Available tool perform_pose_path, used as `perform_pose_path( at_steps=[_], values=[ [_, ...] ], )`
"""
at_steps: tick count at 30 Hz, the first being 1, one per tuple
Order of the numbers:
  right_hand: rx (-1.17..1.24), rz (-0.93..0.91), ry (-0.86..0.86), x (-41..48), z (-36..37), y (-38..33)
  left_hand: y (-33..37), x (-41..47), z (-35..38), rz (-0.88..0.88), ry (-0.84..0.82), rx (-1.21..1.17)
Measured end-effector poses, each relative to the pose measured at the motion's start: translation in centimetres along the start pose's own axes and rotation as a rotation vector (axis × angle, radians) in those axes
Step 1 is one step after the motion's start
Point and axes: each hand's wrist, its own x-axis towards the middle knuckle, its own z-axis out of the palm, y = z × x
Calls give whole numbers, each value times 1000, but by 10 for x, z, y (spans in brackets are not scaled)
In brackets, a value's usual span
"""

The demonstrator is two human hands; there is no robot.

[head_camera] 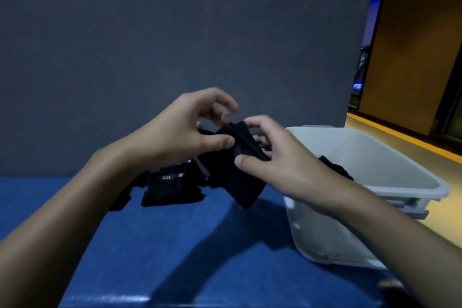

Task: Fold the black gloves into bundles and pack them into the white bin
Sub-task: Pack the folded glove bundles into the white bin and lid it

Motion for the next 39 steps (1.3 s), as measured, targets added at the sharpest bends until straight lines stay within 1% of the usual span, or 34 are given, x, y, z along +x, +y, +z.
perform_pose_path(
  at_steps=[2, 3, 5, 7, 9, 11, 16, 21, 25, 28, 30, 34, 37, 39],
  values=[
    [66, -22, 75, 2, -12, -6, 5, 9, 0, 38, 147, 49],
    [95, -27, 100, 2, -19, -8, 6, 13, 2, 19, 212, 19],
    [139, -38, 127, 2, -31, -11, 9, 20, 10, -64, 273, -104],
    [127, -41, 135, 1, -40, -11, 10, 27, 22, -134, 282, -247],
    [96, -36, 146, -1, -48, -9, 14, 35, 34, -166, 289, -427],
    [69, -29, 158, -3, -57, -6, 16, 44, 44, -188, 299, -550],
    [93, 34, 133, -3, -86, 4, 18, 76, 69, -237, 262, -634],
    [22, 101, 204, 2, -112, 22, 15, 106, 90, -233, 173, -563],
    [10, 190, 261, 8, -131, 45, -7, 114, 105, -250, 107, -380],
    [19, 298, 285, 15, -140, 64, -27, 113, 116, -218, -4, -258],
    [-22, 364, 269, 20, -143, 75, -40, 112, 124, -216, -77, -220],
    [-87, 446, 193, 32, -142, 100, -61, 107, 136, -231, -167, -163],
    [-99, 497, 129, 39, -141, 115, -68, 104, 140, -218, -204, -156],
    [-115, 520, 94, 42, -142, 121, -71, 103, 142, -201, -193, -162]
  ],
)
